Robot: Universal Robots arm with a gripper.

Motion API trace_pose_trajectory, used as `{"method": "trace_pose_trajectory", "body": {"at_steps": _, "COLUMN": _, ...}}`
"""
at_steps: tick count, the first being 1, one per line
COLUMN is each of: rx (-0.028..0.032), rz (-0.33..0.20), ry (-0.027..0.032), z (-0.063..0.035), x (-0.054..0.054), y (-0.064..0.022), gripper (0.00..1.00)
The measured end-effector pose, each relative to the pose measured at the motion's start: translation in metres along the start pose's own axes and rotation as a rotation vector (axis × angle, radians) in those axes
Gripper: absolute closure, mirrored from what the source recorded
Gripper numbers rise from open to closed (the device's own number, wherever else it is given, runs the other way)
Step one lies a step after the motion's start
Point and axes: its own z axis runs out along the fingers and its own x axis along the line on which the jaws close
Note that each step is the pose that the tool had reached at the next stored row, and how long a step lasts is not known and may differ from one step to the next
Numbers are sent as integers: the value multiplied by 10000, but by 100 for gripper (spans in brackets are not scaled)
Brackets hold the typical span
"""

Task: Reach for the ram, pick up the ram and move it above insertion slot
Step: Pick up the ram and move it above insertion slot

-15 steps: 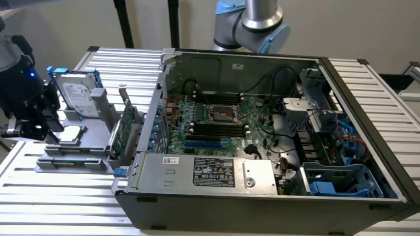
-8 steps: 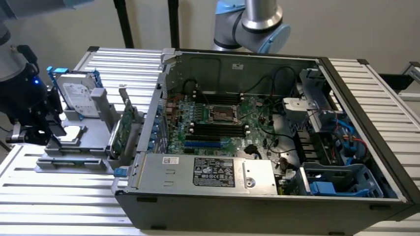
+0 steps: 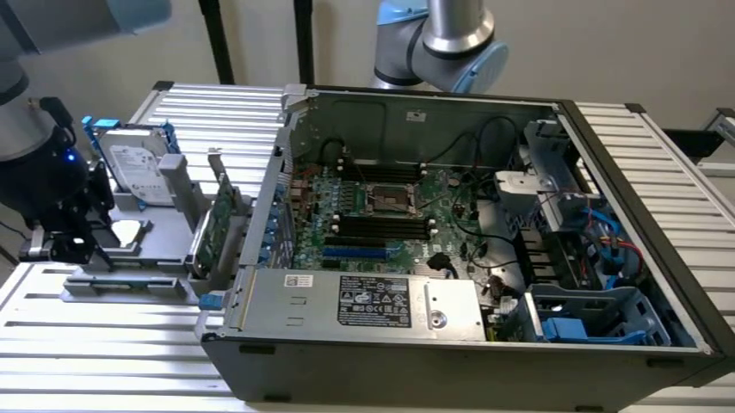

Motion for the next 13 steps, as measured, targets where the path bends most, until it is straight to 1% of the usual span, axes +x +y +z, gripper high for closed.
{"method": "trace_pose_trajectory", "body": {"at_steps": 13, "rx": 1, "rz": 0, "ry": -1, "z": 236, "x": 43, "y": 4, "gripper": 64}}
